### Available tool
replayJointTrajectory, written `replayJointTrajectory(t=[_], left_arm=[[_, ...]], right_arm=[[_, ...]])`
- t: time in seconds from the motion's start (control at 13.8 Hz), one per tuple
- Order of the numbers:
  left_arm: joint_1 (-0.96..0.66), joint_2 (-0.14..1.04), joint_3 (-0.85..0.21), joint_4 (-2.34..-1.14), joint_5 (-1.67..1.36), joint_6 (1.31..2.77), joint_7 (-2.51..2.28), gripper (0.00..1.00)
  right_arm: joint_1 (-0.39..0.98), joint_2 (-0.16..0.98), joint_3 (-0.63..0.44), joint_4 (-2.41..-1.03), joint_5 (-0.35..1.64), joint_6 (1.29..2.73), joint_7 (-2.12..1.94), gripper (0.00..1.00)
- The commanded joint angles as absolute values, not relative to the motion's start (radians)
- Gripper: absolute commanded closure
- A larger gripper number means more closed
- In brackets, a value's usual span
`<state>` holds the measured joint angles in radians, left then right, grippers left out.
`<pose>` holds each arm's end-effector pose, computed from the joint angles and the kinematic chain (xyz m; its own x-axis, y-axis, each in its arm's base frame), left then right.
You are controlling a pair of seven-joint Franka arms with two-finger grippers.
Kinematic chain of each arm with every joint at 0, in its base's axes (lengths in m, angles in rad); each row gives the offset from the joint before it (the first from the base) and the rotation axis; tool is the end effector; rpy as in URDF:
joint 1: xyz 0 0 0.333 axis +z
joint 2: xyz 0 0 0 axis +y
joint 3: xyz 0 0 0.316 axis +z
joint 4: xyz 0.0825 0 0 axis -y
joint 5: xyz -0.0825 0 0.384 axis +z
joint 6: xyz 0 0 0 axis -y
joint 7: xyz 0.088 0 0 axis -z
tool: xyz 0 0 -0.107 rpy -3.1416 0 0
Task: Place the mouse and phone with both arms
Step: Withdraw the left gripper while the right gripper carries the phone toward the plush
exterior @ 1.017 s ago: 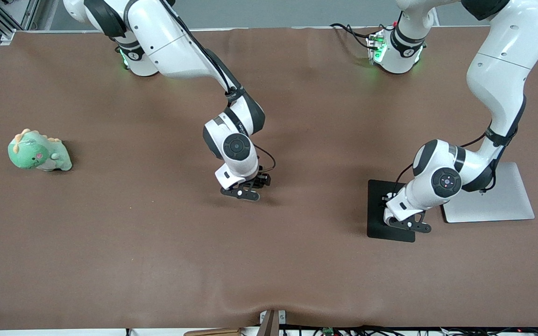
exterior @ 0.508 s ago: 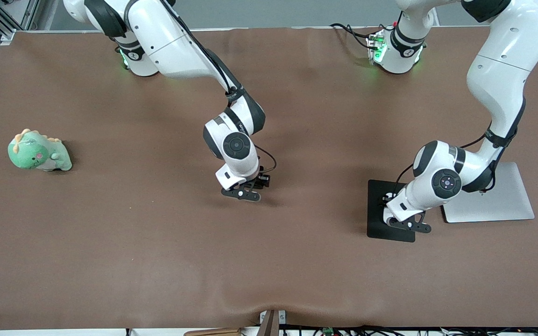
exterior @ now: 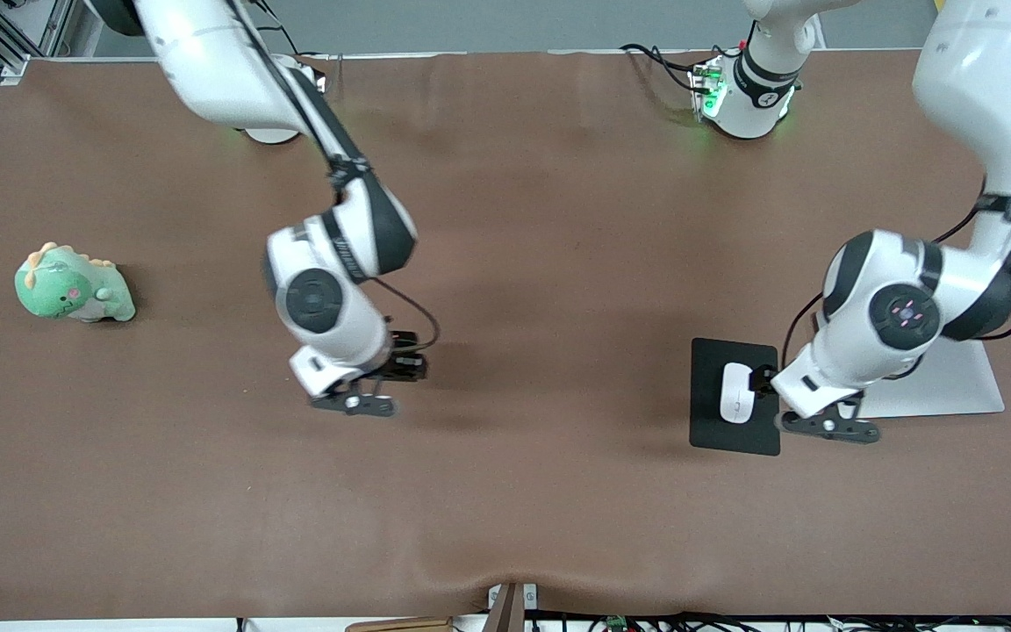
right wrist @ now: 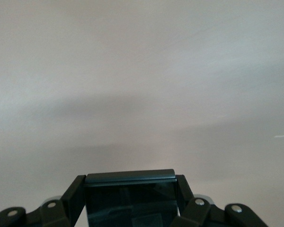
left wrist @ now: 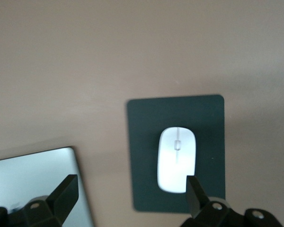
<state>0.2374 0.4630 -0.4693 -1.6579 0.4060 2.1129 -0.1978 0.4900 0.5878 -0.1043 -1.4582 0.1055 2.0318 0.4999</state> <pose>0.6664 -0.1005 0.3692 0.9789 -0.1921 0.0698 -0.1809 -0.9732 -0.1418 0.6503 0.2843 0.3414 0.9893 -0.1437 -0.0271 -0.1444 -0.9892 -0.0264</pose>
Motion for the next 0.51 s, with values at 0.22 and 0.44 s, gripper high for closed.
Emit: replayJointTrajectory(t=[0.22,0.44], left_arm=[[0.293,0.307,-0.472,-1.471,0.249,1.725,-0.184,0.00],[0.324,0.218,-0.471,-1.442,0.206,1.616,-0.179,0.00]], right_arm=[[0.224,0.385,-0.083,-1.687,0.107,2.005,0.234,0.94],[0.054,0.360,-0.084,-1.758,0.106,2.006,0.034,0.94]])
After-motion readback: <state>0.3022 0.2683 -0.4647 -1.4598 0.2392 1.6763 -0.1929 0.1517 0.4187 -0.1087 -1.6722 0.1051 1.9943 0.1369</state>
